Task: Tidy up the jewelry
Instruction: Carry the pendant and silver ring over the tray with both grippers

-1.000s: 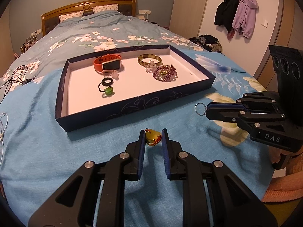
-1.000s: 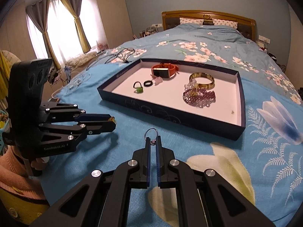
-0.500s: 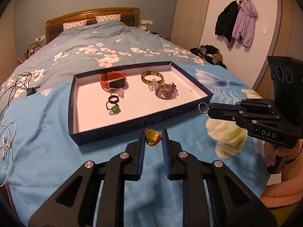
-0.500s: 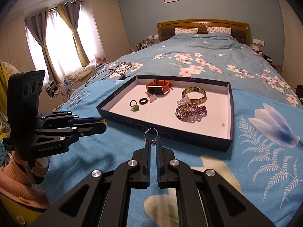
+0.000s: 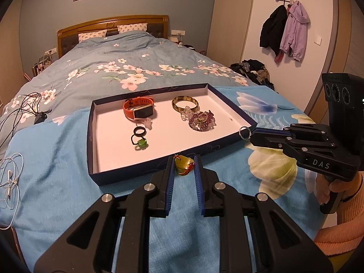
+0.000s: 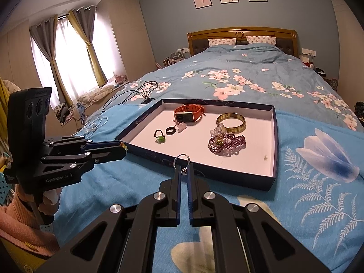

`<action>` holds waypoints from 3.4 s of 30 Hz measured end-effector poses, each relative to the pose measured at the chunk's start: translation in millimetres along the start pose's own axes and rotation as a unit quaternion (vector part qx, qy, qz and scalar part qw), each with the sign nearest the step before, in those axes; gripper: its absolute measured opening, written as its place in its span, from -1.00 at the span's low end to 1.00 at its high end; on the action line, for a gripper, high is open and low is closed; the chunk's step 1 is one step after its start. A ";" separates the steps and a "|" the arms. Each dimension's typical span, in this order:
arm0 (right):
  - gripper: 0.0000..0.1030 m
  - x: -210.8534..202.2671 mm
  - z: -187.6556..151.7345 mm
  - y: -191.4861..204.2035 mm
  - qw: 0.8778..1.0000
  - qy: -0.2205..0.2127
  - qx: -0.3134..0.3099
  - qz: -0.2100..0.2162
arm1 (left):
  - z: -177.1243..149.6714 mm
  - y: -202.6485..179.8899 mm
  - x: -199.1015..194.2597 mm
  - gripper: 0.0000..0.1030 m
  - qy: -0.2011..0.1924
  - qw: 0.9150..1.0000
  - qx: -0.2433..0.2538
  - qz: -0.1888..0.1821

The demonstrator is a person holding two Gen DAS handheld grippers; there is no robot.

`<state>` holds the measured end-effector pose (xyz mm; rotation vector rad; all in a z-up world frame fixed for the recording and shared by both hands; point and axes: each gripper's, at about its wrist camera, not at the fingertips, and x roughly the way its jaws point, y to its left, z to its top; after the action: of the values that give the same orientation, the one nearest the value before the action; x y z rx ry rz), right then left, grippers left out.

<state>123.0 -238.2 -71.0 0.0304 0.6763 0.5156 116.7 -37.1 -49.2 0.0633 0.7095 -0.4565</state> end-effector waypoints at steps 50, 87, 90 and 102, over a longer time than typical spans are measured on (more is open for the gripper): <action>-0.93 29.5 38.1 -22.5 1.000 -0.001 -0.004 -0.018 | 30.4 22.0 29.8 -0.66 -0.007 1.000 -0.011 0.028; -0.93 69.6 34.3 -34.0 0.998 0.050 0.003 -0.031 | 33.7 38.0 66.6 -0.66 0.021 0.998 -0.023 0.048; -0.93 71.2 34.2 -33.6 0.998 0.052 0.002 -0.031 | 33.4 38.2 69.3 -0.66 0.024 0.998 -0.023 0.049; -0.93 79.8 33.0 -36.8 0.997 0.064 0.003 -0.036 | 31.6 41.6 79.7 -0.66 0.033 0.997 -0.028 0.056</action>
<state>212.0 -228.7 -99.2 -0.0210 0.8021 0.4495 206.9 -36.7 -80.3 0.0659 0.7798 -0.3284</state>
